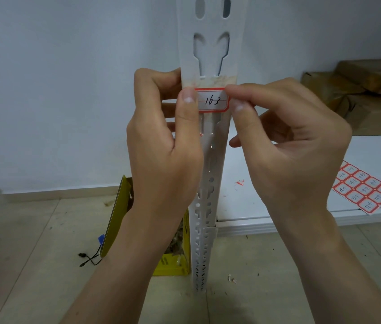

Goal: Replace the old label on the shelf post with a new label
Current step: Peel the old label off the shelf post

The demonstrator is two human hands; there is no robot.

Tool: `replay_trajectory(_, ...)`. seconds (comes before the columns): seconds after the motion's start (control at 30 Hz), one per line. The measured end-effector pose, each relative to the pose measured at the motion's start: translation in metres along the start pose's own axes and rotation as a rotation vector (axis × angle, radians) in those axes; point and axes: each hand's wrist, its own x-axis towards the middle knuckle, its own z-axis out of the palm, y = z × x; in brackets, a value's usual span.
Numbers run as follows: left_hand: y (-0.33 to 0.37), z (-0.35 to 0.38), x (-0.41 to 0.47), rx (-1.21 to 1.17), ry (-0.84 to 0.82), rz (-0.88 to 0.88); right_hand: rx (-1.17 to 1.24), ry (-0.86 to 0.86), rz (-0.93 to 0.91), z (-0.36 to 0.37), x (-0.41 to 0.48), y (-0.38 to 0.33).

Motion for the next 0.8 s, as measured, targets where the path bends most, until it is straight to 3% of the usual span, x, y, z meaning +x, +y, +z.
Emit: replay_trajectory(0.8,0.0008,0.0,-0.0003,0.0,-0.002,-0.002,0.032,-0.009,-0.01,0.0008,-0.0004,-0.0014)
